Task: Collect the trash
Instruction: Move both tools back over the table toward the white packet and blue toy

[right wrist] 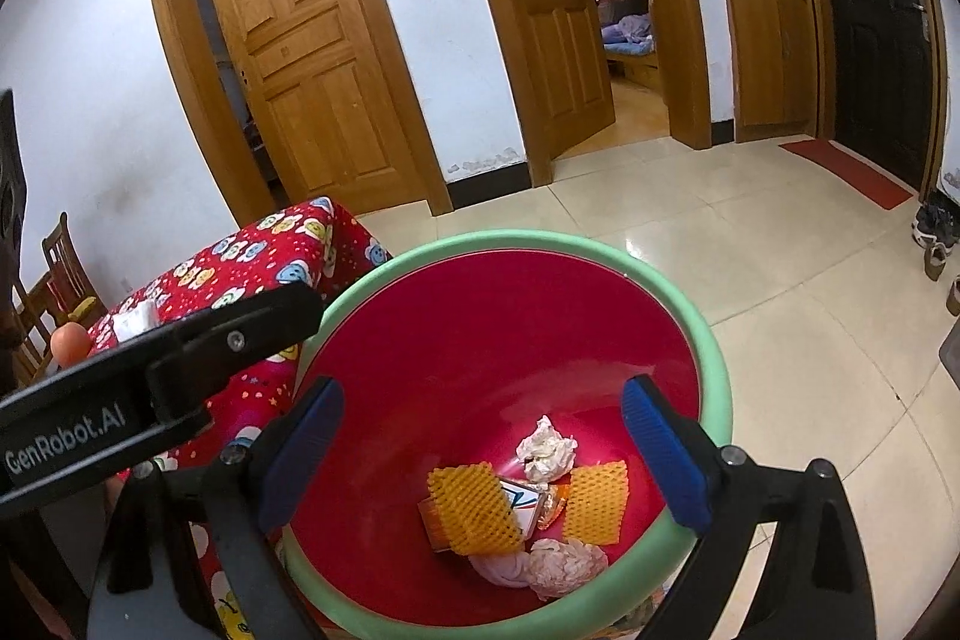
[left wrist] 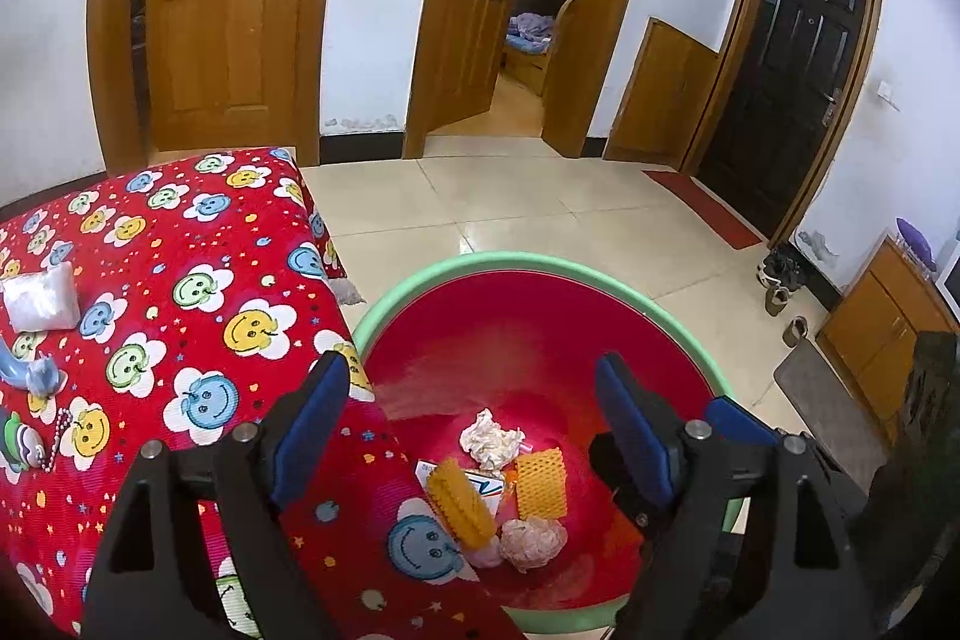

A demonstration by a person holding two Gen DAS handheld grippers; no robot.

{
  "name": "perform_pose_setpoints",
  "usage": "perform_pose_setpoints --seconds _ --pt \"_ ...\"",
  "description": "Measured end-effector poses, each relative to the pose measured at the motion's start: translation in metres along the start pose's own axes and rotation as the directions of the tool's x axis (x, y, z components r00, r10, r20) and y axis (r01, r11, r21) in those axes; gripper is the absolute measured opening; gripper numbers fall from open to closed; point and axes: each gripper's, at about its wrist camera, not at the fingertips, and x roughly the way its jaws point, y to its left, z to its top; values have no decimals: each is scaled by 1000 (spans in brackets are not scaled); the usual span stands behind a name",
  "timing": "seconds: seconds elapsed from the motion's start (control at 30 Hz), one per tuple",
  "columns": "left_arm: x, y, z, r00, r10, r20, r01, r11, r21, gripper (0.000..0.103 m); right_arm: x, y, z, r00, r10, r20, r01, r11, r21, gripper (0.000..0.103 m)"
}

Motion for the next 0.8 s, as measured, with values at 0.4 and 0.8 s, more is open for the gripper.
perform_pose_setpoints --seconds 0.4,0.8 --pt "-1 4 -2 1000 -1 -13 1 1000 -23 83 -1 -2 0 1000 7 0 -7 1000 9 96" --pt "-8 6 9 998 -17 -54 18 1000 19 79 -3 9 8 1000 11 13 -10 1000 -15 96"
